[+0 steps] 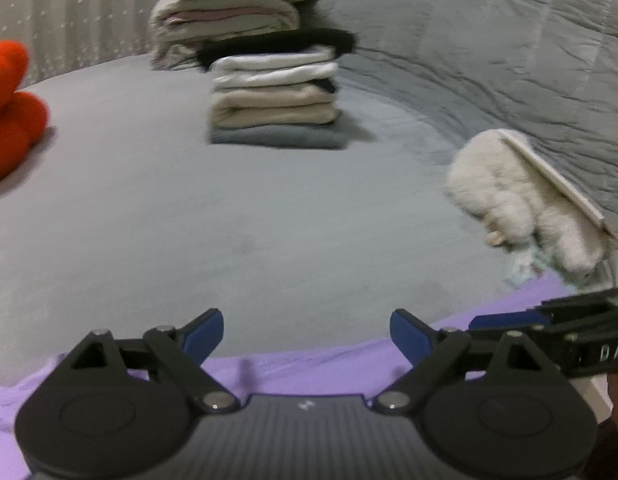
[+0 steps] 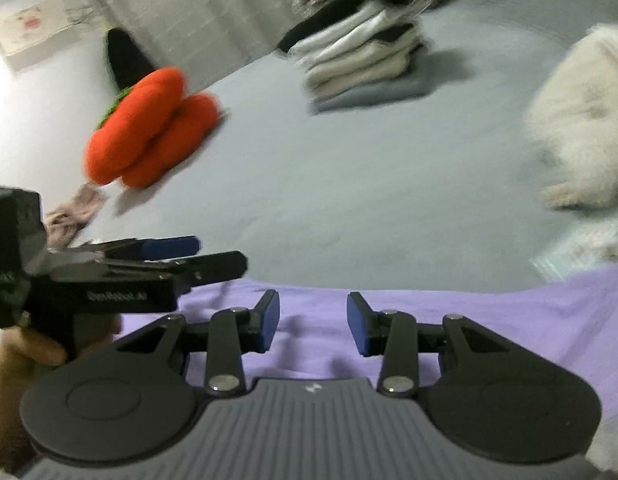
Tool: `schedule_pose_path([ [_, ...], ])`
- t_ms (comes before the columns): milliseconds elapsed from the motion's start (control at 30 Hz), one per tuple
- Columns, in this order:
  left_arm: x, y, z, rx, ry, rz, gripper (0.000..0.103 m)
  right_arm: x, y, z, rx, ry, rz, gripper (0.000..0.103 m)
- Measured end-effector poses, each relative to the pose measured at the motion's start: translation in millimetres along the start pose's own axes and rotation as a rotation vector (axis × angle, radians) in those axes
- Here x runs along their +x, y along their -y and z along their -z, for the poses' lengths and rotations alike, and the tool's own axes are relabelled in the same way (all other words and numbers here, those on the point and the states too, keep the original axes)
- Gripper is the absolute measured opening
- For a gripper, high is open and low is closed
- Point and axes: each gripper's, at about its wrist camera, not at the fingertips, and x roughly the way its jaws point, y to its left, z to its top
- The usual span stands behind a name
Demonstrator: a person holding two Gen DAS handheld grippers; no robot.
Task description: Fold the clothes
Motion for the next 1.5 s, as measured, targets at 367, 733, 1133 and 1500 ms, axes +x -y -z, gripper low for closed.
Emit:
schedule_pose_path([
  [367, -31.4, -97.1, 26.1, -0.167, 0.039, -0.060, 0.089, 98.1, -8.5, -25.4, 0.164, -0.287, -0.305, 0.042],
  [733, -54.6, -173.9, 47.2, -0.348, 0.093, -0.104, 0.074, 157.4, -23.9, -42.8, 0.233, -0.426, -0.487, 0.042],
  [1133, -89.0, -220.9, 64.4, -0.411, 0.137, -0.123, 0.055, 207.1, -77.7, -44.0, 0.185, -0.518, -0.569, 0.042],
  [1500, -135.9, -270.9, 107.1, -0.465, 0.159, -0.128, 0.021, 233.4, -115.1, -45.9, 0.154, -0.506, -0.574, 0.037],
])
